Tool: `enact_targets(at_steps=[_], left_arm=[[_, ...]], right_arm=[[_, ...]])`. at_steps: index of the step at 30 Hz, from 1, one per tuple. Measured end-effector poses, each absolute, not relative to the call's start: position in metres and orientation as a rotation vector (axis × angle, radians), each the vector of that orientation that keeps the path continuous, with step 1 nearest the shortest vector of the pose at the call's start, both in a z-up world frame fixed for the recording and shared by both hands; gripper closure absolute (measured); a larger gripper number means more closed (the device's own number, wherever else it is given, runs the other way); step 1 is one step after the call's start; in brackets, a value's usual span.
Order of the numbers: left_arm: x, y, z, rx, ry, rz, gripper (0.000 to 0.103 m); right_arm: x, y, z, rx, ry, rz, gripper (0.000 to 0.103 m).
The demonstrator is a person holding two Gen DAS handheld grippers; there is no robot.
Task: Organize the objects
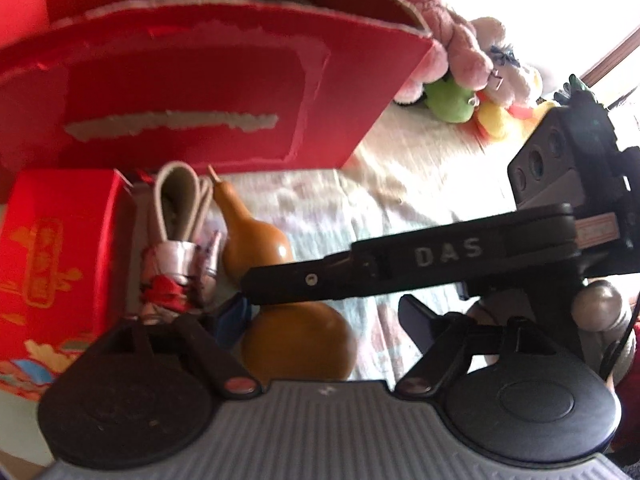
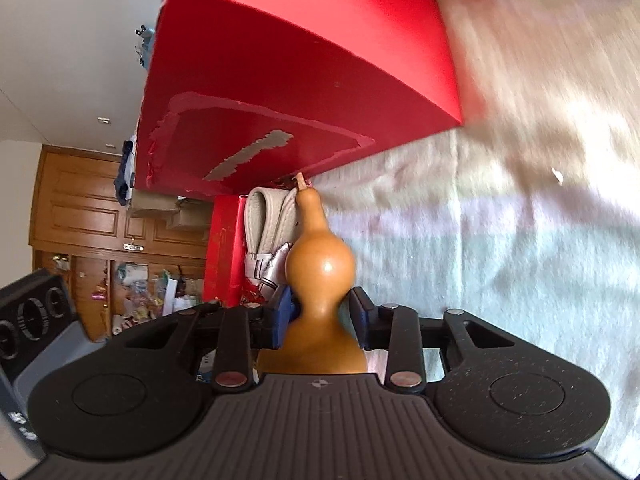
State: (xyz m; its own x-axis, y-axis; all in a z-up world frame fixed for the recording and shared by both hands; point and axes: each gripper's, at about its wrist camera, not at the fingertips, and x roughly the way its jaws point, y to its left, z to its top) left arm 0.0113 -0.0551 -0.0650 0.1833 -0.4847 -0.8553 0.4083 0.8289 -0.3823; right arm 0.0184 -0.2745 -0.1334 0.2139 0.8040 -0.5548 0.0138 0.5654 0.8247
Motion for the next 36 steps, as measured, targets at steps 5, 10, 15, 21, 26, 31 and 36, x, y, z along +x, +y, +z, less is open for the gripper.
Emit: enact_targets(at_steps=[5, 10, 15, 21, 26, 31, 36], left_arm=[[0.012, -0.064, -0.071, -0.071, 1.245, -0.655, 0.025], [0.008, -0.079, -0.068, -0.057, 1.258, -0.713, 0.038], [0.002, -0.095, -0.054, -0.037, 1.229, -0.781, 0.039], [-0.006, -0.114, -0.022, 0.002, 1.144, -0.872, 0.039], [-0.010, -0.124, 0.010, 0.017, 1.048, -0.927, 0.039], [-0.007, -0.128, 0.045, 0.025, 0.946, -0.941, 0.039], [0.008, -0.117, 0.079, 0.031, 0.853, -0.916, 0.039]], right_arm=[[0.014, -0.294, -0.137, 0.868, 1.255, 0.634, 0.070], [0.008, -0.317, -0.131, 0.871, 1.248, 0.588, 0.071], [-0.001, -0.335, -0.114, 0.881, 1.210, 0.536, 0.071], [-0.015, -0.354, -0.081, 0.889, 1.122, 0.482, 0.071], [-0.024, -0.371, -0.051, 0.887, 1.022, 0.459, 0.071], [-0.017, -0.365, -0.022, 0.868, 0.926, 0.473, 0.071], [0.006, -0.346, 0.001, 0.854, 0.853, 0.528, 0.071]])
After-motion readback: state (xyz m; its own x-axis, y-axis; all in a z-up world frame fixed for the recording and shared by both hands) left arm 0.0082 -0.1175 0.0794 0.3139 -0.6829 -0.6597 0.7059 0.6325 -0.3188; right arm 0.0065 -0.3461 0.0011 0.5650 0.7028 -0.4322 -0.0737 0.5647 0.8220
